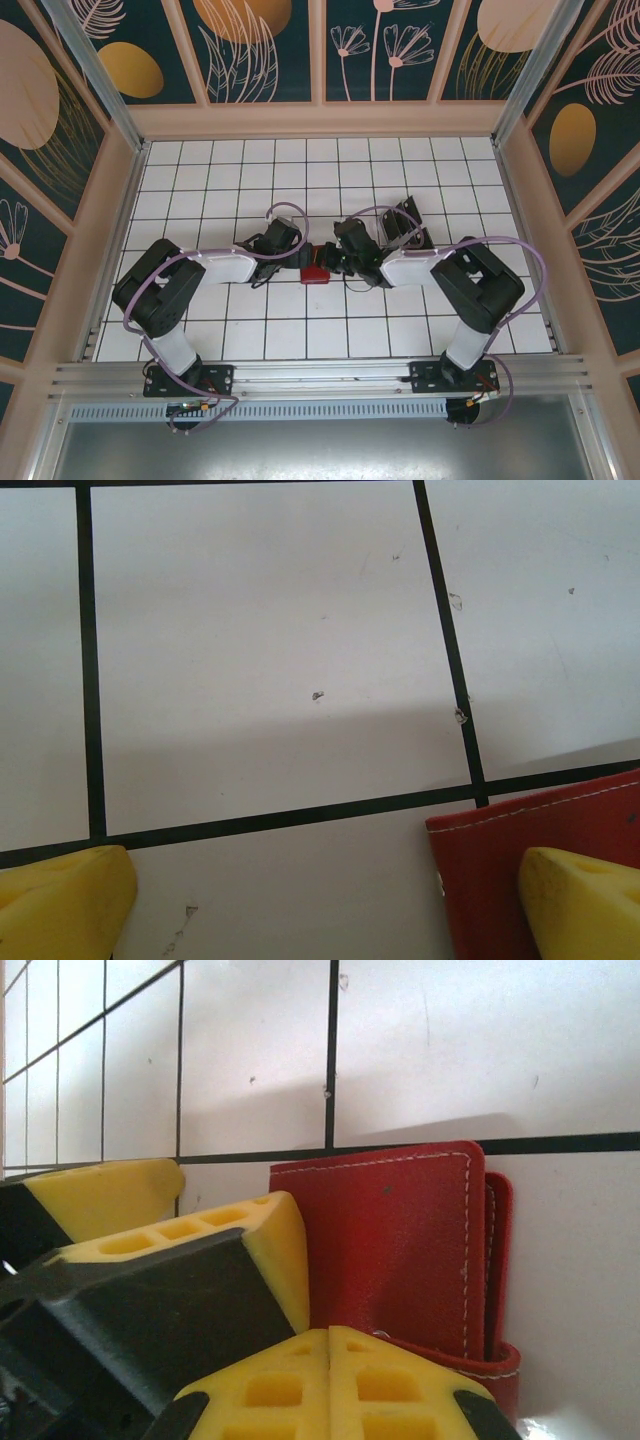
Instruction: Put the credit cards into the card holder
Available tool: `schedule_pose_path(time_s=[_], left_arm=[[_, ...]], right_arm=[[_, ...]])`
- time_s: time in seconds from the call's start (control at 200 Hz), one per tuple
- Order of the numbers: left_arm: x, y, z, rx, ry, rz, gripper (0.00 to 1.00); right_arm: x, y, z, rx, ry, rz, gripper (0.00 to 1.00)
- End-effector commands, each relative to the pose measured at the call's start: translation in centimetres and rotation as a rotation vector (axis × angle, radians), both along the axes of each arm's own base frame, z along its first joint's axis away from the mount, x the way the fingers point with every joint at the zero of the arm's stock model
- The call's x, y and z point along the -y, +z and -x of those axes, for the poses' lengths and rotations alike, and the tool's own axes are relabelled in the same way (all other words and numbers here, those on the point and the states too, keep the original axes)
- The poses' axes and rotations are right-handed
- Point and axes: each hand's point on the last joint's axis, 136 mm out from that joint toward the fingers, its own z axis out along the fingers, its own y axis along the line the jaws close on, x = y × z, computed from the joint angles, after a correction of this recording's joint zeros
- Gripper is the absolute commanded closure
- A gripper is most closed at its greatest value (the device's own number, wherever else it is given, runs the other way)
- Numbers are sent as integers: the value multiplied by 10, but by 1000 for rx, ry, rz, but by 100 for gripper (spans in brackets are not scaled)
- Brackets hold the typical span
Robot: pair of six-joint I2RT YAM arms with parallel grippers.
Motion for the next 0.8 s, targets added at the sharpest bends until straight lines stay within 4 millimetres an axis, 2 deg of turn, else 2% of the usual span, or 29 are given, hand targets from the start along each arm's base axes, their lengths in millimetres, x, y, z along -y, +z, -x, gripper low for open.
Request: schedule_pose_path(time_s=[0.0, 0.24, 0.335, 0.631, 0.791], left_arm=[[-17, -29, 15, -84, 21, -62, 1], [-16, -29, 15, -82, 21, -62, 1], [-17, -29, 15, -83, 21, -61, 1], [-16, -29, 15, -83, 19, -61, 2], [-16, -29, 16, -83, 17, -61, 1]], right_arm=[[-5, -2, -4, -4, -1, -24, 100], [-3, -17, 1, -39, -2, -11, 100], [-2, -16, 2, -39, -6, -14, 100], [1, 21, -8, 40, -31, -52, 100], [4, 23, -14, 51, -44, -53, 100]])
